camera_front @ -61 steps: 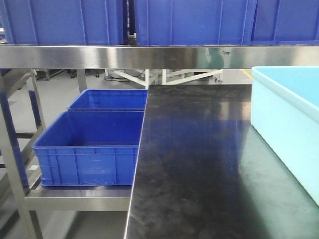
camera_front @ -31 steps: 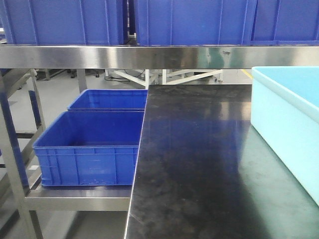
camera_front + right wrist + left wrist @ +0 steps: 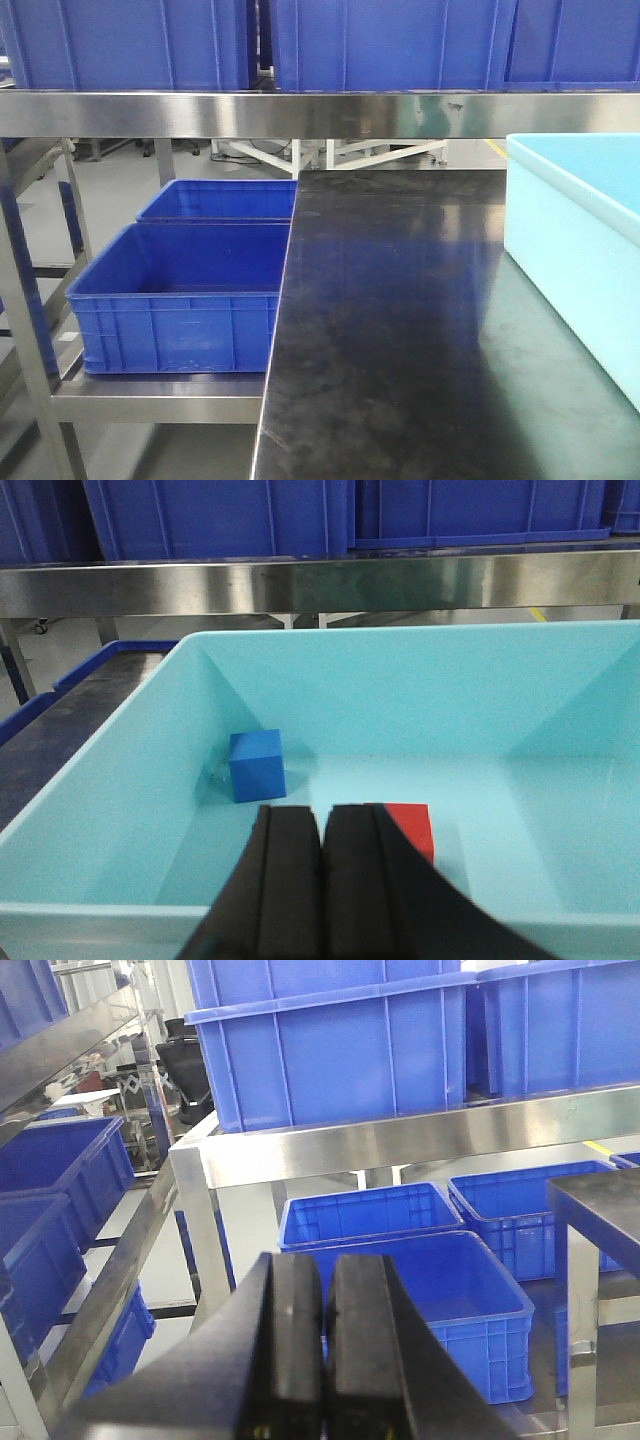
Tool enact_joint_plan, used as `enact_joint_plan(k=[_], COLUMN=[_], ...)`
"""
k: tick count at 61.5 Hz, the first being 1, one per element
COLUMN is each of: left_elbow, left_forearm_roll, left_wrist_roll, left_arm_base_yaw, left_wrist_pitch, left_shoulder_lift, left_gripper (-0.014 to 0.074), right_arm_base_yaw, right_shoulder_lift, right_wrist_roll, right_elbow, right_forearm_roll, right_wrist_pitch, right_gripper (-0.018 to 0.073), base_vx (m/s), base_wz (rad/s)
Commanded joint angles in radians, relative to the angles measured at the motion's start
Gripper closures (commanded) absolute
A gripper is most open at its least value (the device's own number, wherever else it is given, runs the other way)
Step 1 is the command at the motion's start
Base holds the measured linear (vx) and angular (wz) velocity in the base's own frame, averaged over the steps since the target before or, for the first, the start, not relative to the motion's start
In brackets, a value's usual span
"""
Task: Pick red cube and place on left shelf
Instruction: 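Lower the right gripper into the light-blue bin toward the red cube, then close the right gripper around the red cube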
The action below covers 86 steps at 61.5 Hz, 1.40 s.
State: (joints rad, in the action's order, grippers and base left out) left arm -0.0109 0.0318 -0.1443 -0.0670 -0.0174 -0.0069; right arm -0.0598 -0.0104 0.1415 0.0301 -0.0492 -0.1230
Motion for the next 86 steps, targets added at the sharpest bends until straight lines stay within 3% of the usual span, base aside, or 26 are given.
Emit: enact_joint_plan(k=[1, 22, 34, 51, 56, 68, 72, 86], left_elbow=[-0.022, -0.022, -0.022, -0.022, -0.022, -0.022, -0.022, -0.022], left_forearm_roll=[0.010, 0.010, 0.010, 0.010, 0.010, 0.010, 0.010, 0.010], left_wrist_roll=[-0.001, -0.001, -0.001, -0.001, -0.001, -0.001, -0.001, -0.001], left_arm_base_yaw=[-0.001, -0.001, -0.001, -0.001, -0.001, -0.001, -0.001, 0.006], left_wrist_pitch=[0.083, 0.083, 0.083, 0.083, 0.083, 0.083, 0.083, 0.083], left_shoulder_lift=[0.008, 0.008, 0.008, 0.008, 0.008, 0.008, 0.008, 0.008], left_gripper=[0.0491, 0.0491, 0.0491, 0.0491, 0.0491, 0.0491, 0.0491, 0.0491], right_arm_base_yaw=[0.007, 0.008, 0.008, 0.008, 0.008, 0.009, 0.010, 0.010], right_shoulder_lift=[-0.017, 0.012, 0.229, 0.589, 0.686, 0.882, 0.934, 1.067], right_wrist_roll=[-0.007, -0.006, -0.006, -0.006, -0.006, -0.006, -0.006, -0.006], right_elbow=[-0.025, -0.041, -0.146, -0.425, -0.521, -0.741, -0.815, -0.955], right_forearm_roll=[-0.012, -0.014, -0.014, -0.014, -0.014, -0.014, -0.014, -0.014], right_wrist_pitch=[0.097, 0.220, 0.222, 0.164, 0.111, -0.065, -0.168, -0.402], right_gripper=[0.0494, 0.0494, 0.0494, 0.0478, 0.0400, -0.0009, -0.0046, -0.0045], base_vx=[0.00, 0.01, 0.00, 0.00, 0.00, 0.00, 0.00, 0.00], base_wz=[0.00, 0.04, 0.00, 0.00, 0.00, 0.00, 0.00, 0.00])
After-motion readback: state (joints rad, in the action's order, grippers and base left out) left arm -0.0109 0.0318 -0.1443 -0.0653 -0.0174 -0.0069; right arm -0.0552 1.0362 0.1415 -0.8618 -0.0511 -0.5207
